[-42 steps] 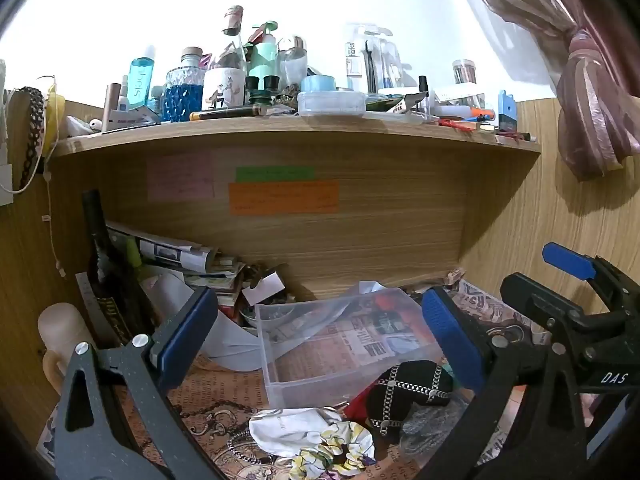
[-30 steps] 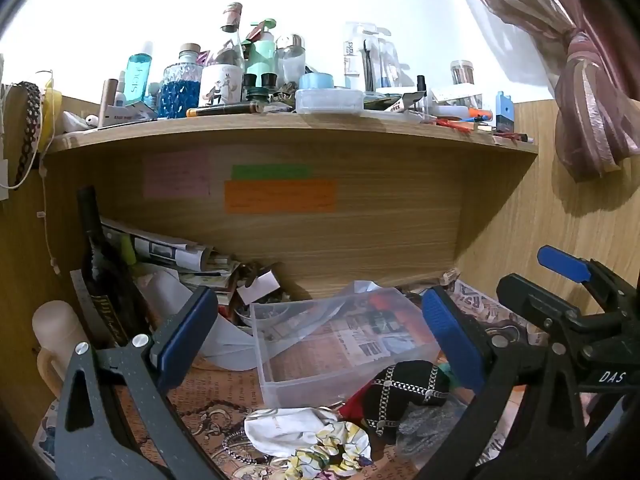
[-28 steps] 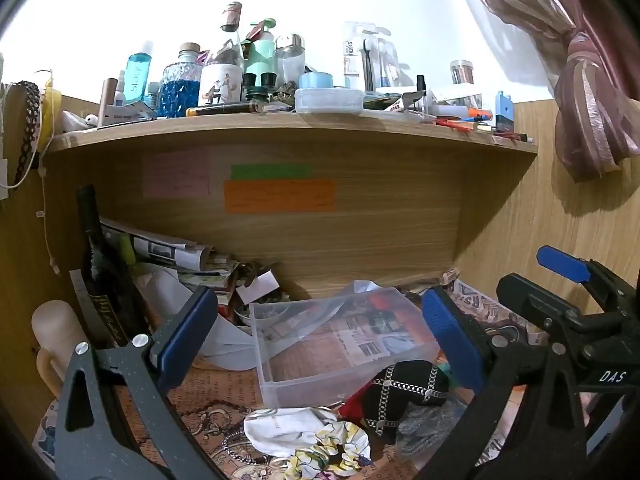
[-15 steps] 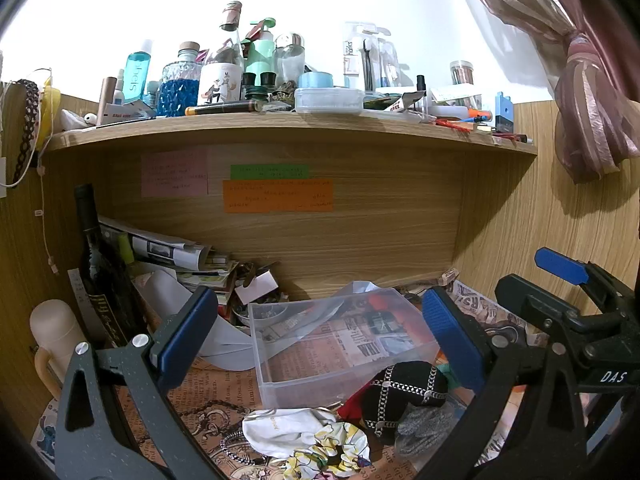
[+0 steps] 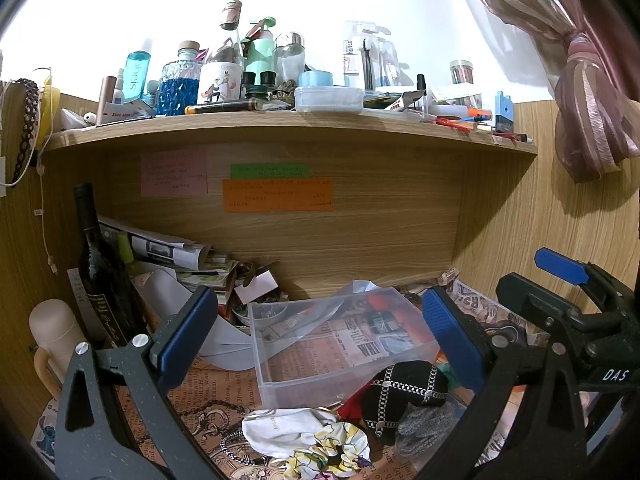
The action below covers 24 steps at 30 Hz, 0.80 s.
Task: Organize soft objects
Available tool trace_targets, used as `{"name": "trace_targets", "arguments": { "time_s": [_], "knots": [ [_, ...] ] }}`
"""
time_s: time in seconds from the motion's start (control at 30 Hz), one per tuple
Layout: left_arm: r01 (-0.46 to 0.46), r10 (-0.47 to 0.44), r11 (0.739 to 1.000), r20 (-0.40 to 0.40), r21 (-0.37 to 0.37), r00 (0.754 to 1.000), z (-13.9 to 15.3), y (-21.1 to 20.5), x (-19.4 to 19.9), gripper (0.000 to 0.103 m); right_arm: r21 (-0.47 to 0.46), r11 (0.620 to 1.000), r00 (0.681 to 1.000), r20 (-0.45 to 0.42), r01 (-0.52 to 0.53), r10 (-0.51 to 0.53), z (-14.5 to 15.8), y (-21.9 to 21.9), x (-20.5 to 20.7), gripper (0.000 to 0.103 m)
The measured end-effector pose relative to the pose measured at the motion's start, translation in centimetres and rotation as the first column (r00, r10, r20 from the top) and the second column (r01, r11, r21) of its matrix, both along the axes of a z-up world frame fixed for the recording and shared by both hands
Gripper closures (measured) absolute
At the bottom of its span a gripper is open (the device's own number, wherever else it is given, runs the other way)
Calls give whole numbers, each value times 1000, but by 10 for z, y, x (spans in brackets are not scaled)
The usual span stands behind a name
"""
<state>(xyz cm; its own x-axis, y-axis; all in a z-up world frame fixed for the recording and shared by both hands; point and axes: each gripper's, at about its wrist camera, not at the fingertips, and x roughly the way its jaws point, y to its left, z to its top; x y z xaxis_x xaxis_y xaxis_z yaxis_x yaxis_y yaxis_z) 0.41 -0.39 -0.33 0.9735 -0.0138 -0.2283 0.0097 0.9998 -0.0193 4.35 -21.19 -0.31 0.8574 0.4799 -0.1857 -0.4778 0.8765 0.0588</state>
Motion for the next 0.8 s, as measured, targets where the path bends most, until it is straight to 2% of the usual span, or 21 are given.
{"name": "trace_targets", "arguments": {
  "time_s": [0.8],
  "knots": [
    [0,0,1000,1,-1,1000,0,1,0,0,4,1000,1000,-4,-3,3,0,1,-1,0]
  ]
}}
